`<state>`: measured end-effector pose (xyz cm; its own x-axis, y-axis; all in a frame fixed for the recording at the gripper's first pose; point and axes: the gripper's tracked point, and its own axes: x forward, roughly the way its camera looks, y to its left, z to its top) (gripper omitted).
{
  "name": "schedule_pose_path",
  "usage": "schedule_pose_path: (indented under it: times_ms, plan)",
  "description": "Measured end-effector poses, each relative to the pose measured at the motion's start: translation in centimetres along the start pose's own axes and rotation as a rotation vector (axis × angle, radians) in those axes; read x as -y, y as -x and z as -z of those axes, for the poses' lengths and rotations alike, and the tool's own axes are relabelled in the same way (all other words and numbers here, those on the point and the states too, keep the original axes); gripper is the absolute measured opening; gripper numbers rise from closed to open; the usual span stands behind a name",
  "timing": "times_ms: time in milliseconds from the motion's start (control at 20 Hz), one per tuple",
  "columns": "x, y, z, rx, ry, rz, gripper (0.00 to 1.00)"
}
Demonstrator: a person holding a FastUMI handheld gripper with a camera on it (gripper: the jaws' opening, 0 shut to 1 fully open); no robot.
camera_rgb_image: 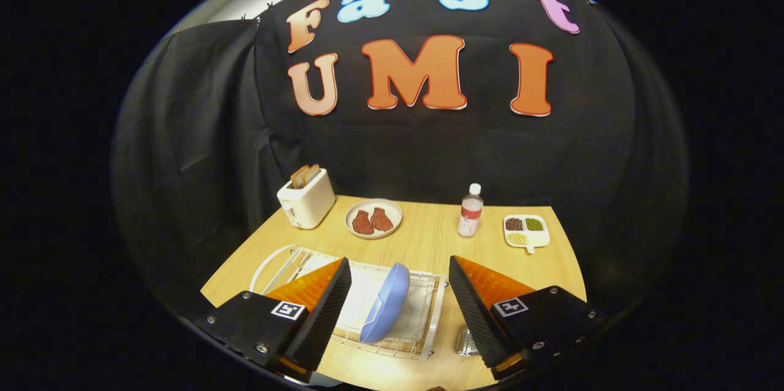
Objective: Take the plate from the dish rack, then take the spoon from the basket and place it into the plate.
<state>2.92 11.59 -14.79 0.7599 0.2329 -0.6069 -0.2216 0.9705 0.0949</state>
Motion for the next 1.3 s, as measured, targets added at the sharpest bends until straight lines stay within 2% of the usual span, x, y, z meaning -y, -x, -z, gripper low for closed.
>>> schedule_pose_path:
  times_ms: [50, 100, 150, 550, 850, 1050, 1200, 1300]
  plan:
    - [-0.2, -0.4, 0.2, -0.026, -0.008, -0.008, 0.93]
    - [-0.4, -1.0, 0.6, -0.053, -0.015, -0.013, 0.86]
    - [-0.6, -1.6, 1.2, -0.083, -0.014, -0.023, 0.85]
    - [-1.2, -5.9, 6.3, -0.330, 0.027, -0.007, 0.84]
    - [-1.7, -8.9, 9.9, -0.493, 0.049, 0.032, 0.79]
    - [-1.7, -10.2, 11.7, -0.558, 0.077, 0.075, 0.65]
    - [-1.8, -10.7, 12.9, -0.596, 0.087, 0.113, 0.46]
    - [-2.2, -10.7, 12.8, -0.585, 0.104, 0.129, 0.44]
